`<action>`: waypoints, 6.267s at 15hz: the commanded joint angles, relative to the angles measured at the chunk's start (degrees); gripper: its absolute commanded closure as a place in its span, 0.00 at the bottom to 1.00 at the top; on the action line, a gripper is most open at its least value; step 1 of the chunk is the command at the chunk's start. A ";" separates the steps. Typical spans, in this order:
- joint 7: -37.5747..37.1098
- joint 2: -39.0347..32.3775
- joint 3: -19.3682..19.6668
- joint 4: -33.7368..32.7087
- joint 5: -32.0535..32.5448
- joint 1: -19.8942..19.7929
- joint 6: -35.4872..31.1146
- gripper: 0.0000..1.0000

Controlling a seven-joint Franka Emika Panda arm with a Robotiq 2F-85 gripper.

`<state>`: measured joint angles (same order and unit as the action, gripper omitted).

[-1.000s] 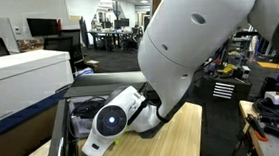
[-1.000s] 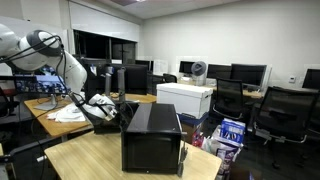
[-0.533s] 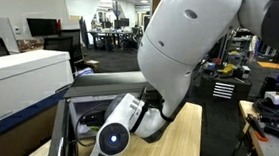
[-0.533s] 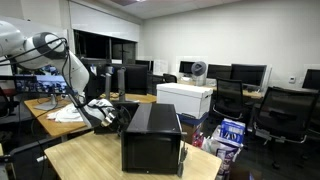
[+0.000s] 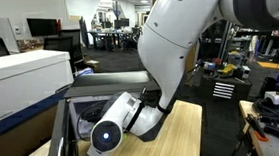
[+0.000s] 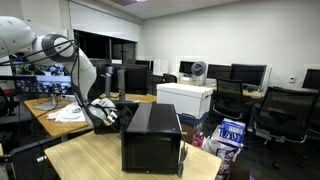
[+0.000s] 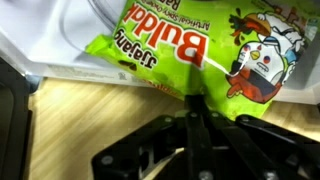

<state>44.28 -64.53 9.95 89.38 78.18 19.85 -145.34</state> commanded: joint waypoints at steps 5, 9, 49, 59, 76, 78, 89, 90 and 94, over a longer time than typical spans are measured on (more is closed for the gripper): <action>-4.50 1.02 -3.94 -2.21 7.28 -4.37 6.72 0.99; -3.15 1.90 -6.59 -1.02 7.11 -6.29 7.79 0.99; -11.61 4.36 -11.95 4.08 10.73 -7.82 28.49 0.99; -6.58 8.84 -17.92 12.99 2.62 -13.56 22.44 0.99; -3.94 7.11 -16.77 8.12 3.90 -13.74 8.24 0.99; -4.26 6.44 -16.30 6.71 4.51 -13.20 8.41 0.99; -5.36 -0.35 -12.27 -3.20 9.90 -12.04 8.88 0.99; -7.15 -0.86 -11.69 -3.44 10.79 -11.08 9.53 0.99; -9.94 -2.17 -10.25 -5.48 13.18 -9.57 10.63 0.99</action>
<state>37.97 -65.72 -1.98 85.38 88.63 8.50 -135.74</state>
